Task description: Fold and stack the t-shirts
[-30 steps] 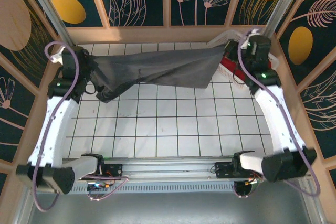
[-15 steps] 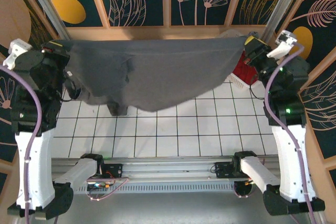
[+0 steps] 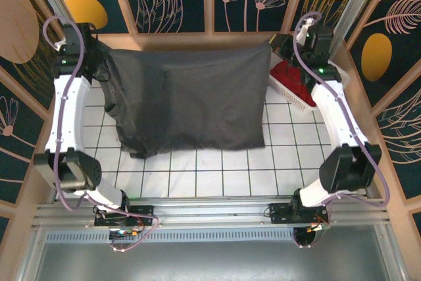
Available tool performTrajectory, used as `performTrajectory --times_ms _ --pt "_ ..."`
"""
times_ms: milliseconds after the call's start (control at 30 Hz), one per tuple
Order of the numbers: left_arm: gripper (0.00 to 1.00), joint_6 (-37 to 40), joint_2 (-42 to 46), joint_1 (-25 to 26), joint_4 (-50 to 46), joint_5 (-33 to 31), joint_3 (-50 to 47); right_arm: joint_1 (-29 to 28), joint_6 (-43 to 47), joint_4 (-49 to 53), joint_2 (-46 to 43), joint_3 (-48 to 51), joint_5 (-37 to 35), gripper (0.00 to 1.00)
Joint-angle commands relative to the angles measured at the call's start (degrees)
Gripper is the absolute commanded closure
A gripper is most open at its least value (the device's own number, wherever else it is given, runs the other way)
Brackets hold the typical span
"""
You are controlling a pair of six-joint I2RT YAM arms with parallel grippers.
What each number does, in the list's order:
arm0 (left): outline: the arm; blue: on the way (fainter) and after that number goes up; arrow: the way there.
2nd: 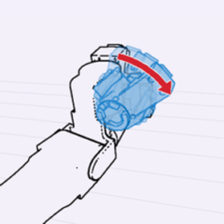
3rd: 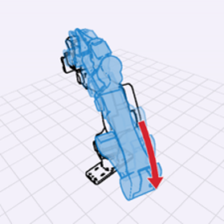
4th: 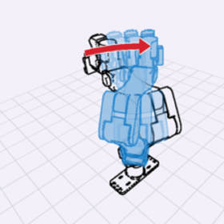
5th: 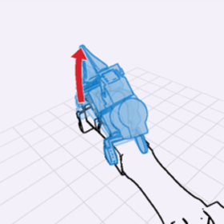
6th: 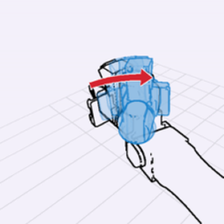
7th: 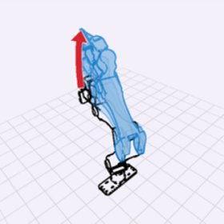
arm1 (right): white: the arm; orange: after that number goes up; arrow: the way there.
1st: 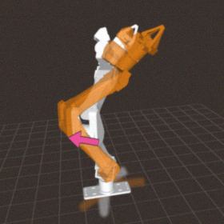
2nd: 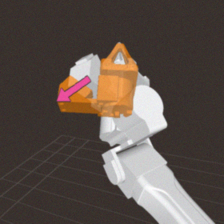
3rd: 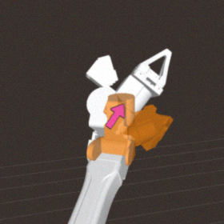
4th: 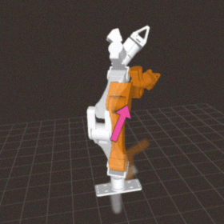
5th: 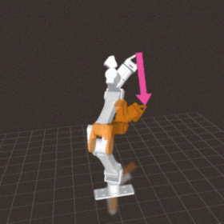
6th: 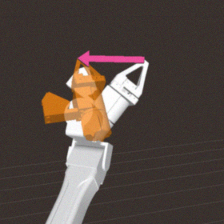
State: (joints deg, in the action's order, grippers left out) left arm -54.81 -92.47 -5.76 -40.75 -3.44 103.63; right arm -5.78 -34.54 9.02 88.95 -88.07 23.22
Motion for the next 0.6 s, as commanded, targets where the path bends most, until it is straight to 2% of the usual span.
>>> performTrajectory --times_ms 0,167,233,333,467,567 --pt "1.0 -0.7 -2.33 -2.96 6.85 7.1 13.27 0.18 -0.71 -4.67 2.27 -11.24 1.73 1.0" --pt "1.0 -1.31 -9.78 -5.19 -0.84 8.37 37.86 0.32 -0.1 -2.0 3.25 -19.72 -1.65 1.0" --pt "1.0 -1.7 -9.07 -5.62 -3.17 7.57 41.02 0.53 0.24 -0.67 1.44 -19.49 -3.53 1.0" --pt "1.0 -2.25 -1.75 -5.66 -4.7 6.37 32.41 0.67 1.39 1.2 -4.28 -13.72 -6.61 1.0" --pt "1.0 -1.29 11.09 -5.65 -5.04 2.12 9.26 0.55 0.35 2.34 -16.68 3.79 -11.18 1.0" --pt "0.98 0.39 18.37 -5.61 -4.26 -0.01 -6.76 0.26 -1.32 4.79 -24.47 18.04 -11.64 1.0"
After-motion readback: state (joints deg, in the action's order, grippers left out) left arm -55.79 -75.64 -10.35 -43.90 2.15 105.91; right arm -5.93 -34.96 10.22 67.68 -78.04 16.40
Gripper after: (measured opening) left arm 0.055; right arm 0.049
